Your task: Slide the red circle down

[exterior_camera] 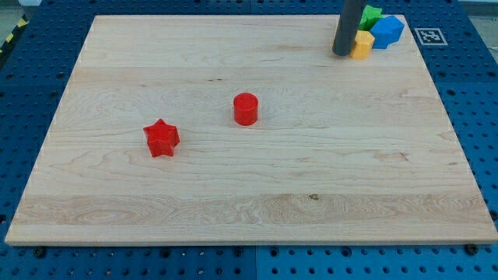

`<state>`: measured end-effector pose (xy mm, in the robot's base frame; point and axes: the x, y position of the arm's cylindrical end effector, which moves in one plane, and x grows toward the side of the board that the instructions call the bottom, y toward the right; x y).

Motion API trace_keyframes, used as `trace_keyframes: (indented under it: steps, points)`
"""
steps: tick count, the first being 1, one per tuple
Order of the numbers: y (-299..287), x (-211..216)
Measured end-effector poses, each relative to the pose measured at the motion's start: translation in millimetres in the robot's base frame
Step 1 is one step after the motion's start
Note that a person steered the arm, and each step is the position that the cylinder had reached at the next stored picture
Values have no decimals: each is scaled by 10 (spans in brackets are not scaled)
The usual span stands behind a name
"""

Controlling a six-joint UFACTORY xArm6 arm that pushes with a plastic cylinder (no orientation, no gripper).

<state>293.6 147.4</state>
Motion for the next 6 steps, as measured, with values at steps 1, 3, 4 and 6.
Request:
trace_keyframes:
  steps: [1, 3, 4, 6]
  points:
    - [-756, 359]
    - [-1619, 1274]
    - [-1628, 1274]
    - [-2019, 1341]
